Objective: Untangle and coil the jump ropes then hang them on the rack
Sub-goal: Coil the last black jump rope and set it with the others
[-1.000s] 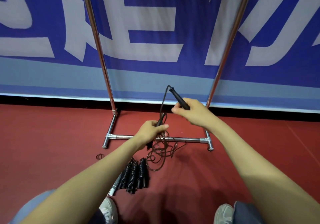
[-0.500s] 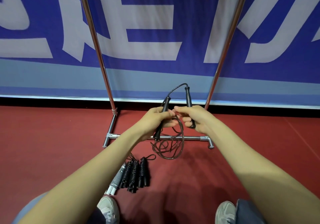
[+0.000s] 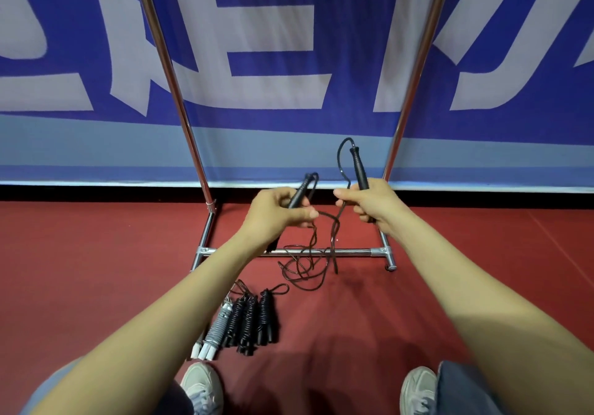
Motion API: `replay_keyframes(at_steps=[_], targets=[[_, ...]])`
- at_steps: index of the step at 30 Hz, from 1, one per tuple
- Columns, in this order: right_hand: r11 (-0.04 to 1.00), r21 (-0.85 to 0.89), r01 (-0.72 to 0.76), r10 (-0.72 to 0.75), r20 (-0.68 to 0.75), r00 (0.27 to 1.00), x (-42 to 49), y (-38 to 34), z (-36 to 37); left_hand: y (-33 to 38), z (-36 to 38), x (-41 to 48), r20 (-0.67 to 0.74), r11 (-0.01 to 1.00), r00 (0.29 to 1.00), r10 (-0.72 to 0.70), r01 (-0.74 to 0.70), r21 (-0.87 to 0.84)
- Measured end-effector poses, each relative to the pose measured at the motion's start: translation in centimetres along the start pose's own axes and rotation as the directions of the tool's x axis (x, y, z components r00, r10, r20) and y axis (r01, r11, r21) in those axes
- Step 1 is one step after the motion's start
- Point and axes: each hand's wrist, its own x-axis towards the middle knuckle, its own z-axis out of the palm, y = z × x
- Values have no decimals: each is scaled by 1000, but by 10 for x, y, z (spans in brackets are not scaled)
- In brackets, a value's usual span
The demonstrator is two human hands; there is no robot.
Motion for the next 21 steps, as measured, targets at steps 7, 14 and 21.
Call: replay_keyframes(at_steps=[7,14,21], targets=[[866,-490,99,-267,-286,920,7,7,-20,-32,-37,25,-425,986,890,-164,160,-46],[650,-759,-43,-96,-138,986,3,6,-13,-55,-20,26,-277,909,914,-295,358,213],[754,-652,82,-83,29,996,-2,-5,5,-18,19,27,-154,953,941,-301,293,-78]])
